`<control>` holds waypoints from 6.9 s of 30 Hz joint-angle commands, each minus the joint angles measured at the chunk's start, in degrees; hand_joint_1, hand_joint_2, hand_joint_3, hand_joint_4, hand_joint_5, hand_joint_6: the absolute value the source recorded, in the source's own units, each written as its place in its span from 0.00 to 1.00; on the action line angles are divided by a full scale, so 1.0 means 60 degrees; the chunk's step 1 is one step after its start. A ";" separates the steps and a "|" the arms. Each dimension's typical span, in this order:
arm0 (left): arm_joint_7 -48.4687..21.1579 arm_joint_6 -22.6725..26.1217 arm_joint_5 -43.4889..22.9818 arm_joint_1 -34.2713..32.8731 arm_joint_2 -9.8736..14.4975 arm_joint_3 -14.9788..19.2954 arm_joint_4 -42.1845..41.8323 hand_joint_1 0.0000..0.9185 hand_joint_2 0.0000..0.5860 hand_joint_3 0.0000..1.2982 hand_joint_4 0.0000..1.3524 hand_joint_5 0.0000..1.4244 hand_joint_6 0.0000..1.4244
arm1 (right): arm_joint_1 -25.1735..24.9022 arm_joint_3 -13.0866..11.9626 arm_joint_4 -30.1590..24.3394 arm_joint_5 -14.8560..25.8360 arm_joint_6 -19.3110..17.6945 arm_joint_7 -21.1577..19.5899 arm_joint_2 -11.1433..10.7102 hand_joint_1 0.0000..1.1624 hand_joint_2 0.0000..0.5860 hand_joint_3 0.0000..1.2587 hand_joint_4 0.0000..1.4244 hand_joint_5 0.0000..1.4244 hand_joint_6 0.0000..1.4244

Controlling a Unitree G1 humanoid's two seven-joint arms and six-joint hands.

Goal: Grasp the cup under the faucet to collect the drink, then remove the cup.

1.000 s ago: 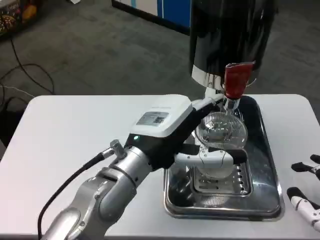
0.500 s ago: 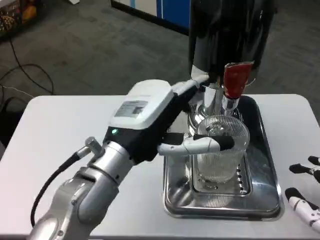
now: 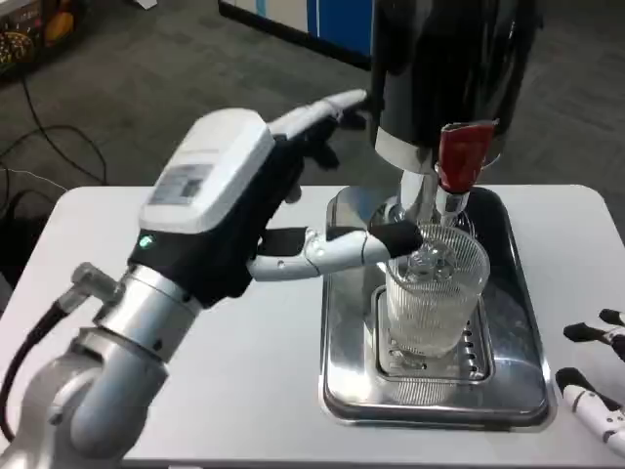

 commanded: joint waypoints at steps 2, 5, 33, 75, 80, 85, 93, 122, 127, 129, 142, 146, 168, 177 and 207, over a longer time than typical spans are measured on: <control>-0.0290 -0.0387 -0.1223 -0.0308 0.0072 0.0638 -0.0689 0.08 0.16 0.24 0.25 0.31 0.49 | -0.0026 0.0056 -0.0248 -0.0010 0.0044 -0.0107 0.0082 0.30 0.75 0.19 0.04 0.06 0.00; -0.0600 -0.0491 -0.2025 -0.0717 0.0079 0.0787 -0.0823 0.06 0.18 0.27 0.28 0.28 0.33 | -0.0042 0.0082 -0.0308 -0.0045 0.0070 -0.0127 0.0125 0.30 0.75 0.19 0.04 0.06 0.00; -0.5006 0.4462 -0.8012 -0.5341 -0.0721 0.0392 0.2418 0.00 0.26 0.08 0.00 0.07 0.12 | 0.0153 -0.0063 -0.0653 0.0022 -0.0002 -0.0218 0.0148 0.30 0.74 0.19 0.05 0.06 0.00; -0.6076 0.3176 -0.5961 -0.4222 0.0149 -0.0631 0.2724 0.00 0.23 0.09 0.01 0.07 0.12 | 0.0617 -0.0409 -0.0773 0.0438 -0.0218 -0.0244 0.0153 0.30 0.74 0.19 0.06 0.06 0.00; -0.6211 0.2735 -0.5772 -0.4245 0.0109 -0.0790 0.3052 0.00 0.23 0.09 0.01 0.07 0.12 | 0.0602 -0.0395 -0.0770 0.0425 -0.0206 -0.0242 0.0148 0.30 0.74 0.19 0.06 0.06 0.00; -0.6285 0.2231 -0.5540 -0.4274 0.0088 -0.0938 0.3393 0.00 0.22 0.09 0.01 0.07 0.12 | 0.0598 -0.0416 -0.0762 0.0433 -0.0195 -0.0235 0.0140 0.30 0.74 0.19 0.06 0.06 0.00; -0.6277 0.1569 -0.5094 -0.4293 0.0041 -0.1090 0.3545 0.00 0.21 0.09 0.00 0.06 0.12 | 0.0565 -0.0416 -0.0741 0.0441 -0.0176 -0.0220 0.0128 0.30 0.74 0.19 0.06 0.06 0.00; -0.6552 0.0412 -0.3770 -0.4513 0.0173 -0.2038 0.3425 0.00 0.19 0.08 0.00 0.05 0.12 | 0.0659 -0.0701 -0.0687 0.0669 -0.0249 -0.0218 0.0067 0.30 0.74 0.19 0.06 0.06 0.00; -0.6626 0.0307 -0.3555 -0.4602 0.0232 -0.2232 0.3398 0.00 0.19 0.07 0.00 0.05 0.12 | 0.0660 -0.0713 -0.0676 0.0728 -0.0243 -0.0232 0.0074 0.30 0.74 0.19 0.06 0.06 0.00; -0.6642 0.0277 -0.3514 -0.4612 0.0262 -0.2287 0.3383 0.00 0.19 0.07 0.00 0.05 0.12 | 0.0659 -0.0719 -0.0671 0.0752 -0.0236 -0.0231 0.0080 0.30 0.74 0.19 0.06 0.06 0.00; -0.6708 0.0151 -0.3234 -0.4670 0.0386 -0.2459 0.3389 0.00 0.18 0.07 0.00 0.05 0.13 | 0.0584 -0.0771 -0.0624 0.1116 -0.0172 -0.0188 0.0118 0.30 0.74 0.19 0.06 0.07 0.00; -0.6708 0.0087 -0.3227 -0.4663 0.0435 -0.2453 0.3410 0.00 0.18 0.07 0.00 0.05 0.13 | 0.0460 -0.0923 -0.0349 0.2042 -0.0494 -0.0104 0.0199 0.30 0.64 0.11 0.06 0.10 0.00; -0.6727 -0.0018 -0.3274 -0.4592 0.0636 -0.2341 0.3352 0.00 0.19 0.07 0.00 0.05 0.13 | -0.0254 -0.0386 0.0591 0.3492 -0.2028 -0.0680 0.0677 0.50 0.36 0.00 0.00 0.10 0.02; -0.6738 0.0019 -0.3288 -0.4579 0.0715 -0.2319 0.3263 0.00 0.19 0.07 0.00 0.05 0.12 | -0.0664 0.0248 0.0960 0.3170 -0.1794 -0.0914 0.0905 0.55 0.34 0.00 0.00 0.07 0.00; -0.6833 0.0031 -0.3279 -0.4587 0.0797 -0.2325 0.3173 0.00 0.19 0.08 0.00 0.05 0.12 | -0.1832 0.1261 0.1823 0.2860 -0.1211 -0.1421 0.1495 0.59 0.32 0.00 0.00 0.06 0.00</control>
